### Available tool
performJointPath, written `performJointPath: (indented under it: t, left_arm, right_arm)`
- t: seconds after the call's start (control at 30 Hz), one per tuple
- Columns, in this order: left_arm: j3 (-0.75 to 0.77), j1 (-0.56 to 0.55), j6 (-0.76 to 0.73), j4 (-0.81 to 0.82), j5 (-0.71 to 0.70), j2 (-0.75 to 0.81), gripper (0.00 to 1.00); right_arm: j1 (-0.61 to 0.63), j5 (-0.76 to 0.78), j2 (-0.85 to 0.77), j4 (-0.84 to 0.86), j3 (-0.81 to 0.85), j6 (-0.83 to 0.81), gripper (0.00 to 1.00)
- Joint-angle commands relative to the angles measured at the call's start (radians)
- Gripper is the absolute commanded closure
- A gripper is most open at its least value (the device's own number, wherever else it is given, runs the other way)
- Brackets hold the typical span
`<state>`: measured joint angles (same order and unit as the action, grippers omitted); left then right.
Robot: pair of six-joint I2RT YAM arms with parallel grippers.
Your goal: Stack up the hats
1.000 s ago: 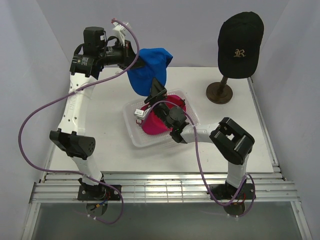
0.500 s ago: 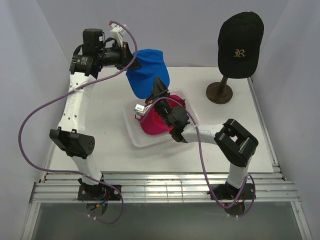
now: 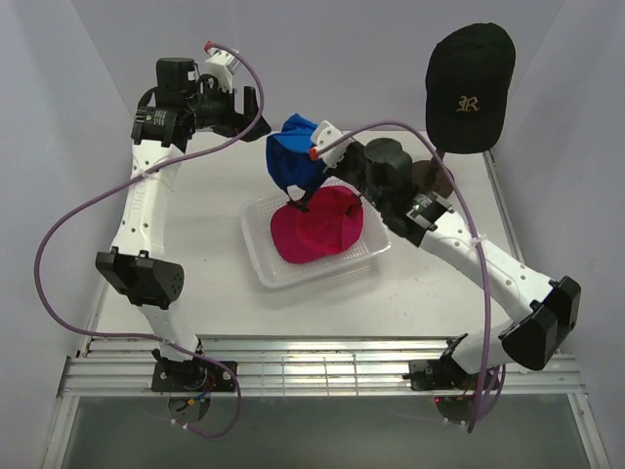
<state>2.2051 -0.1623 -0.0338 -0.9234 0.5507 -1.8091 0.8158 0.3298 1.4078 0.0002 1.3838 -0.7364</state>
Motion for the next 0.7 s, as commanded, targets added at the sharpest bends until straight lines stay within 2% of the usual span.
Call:
performJointPath:
  t: [0.0,0.03,0.07,0.13,0.2,0.23,0.3,0.33,0.4,0.43,0.53,0.6,0.67]
  left_arm:
    - [0.082,0.006,-0.066,-0.038,-0.035,0.062,0.02]
    - [0.087,0.006,-0.086,-0.045,-0.035,0.068,0.02]
    - [0.087,0.006,-0.098,-0.057,-0.031,0.071,0.02]
    - [0.076,0.006,-0.115,-0.068,-0.009,0.085,0.03]
    - [0.045,0.006,-0.130,-0.078,0.056,0.094,0.17]
    - [0.036,0.006,-0.136,-0.087,0.093,0.102,0.26]
    - [0.022,0.004,-0.162,-0.098,0.209,0.108,0.46]
    - [-0.001,-0.002,-0.178,-0.106,0.248,0.116,0.48]
    - [-0.051,-0.029,-0.208,-0.103,0.288,0.123,0.50]
    - [-0.117,-0.084,-0.216,-0.088,0.272,0.126,0.50]
    - [-0.209,-0.231,-0.235,-0.040,0.119,0.128,0.48]
    - [-0.271,-0.273,-0.223,0.044,0.075,0.129,0.46]
    - [-0.260,-0.289,-0.181,0.124,-0.003,0.120,0.44]
  right_arm:
    - [-0.087,-0.250,0.084,-0.529,0.168,0.366,0.92]
    - [-0.125,-0.267,0.112,-0.619,0.255,0.431,0.92]
    - [-0.135,-0.205,0.144,-0.653,0.300,0.463,0.92]
    - [-0.147,0.017,0.241,-0.709,0.386,0.521,0.92]
    - [-0.168,-0.010,0.299,-0.773,0.524,0.546,0.92]
    - [-0.190,-0.096,0.309,-0.775,0.559,0.563,0.92]
    - [-0.196,-0.127,0.336,-0.773,0.644,0.601,0.92]
    - [-0.196,-0.129,0.347,-0.779,0.673,0.615,0.92]
    - [-0.210,-0.159,0.368,-0.796,0.748,0.695,0.92]
    - [-0.234,-0.210,0.372,-0.795,0.761,0.728,0.92]
    - [-0.267,-0.274,0.361,-0.766,0.771,0.856,0.92]
    - [-0.273,-0.302,0.338,-0.753,0.762,0.899,0.92]
    - [-0.276,-0.319,0.323,-0.744,0.762,0.920,0.92]
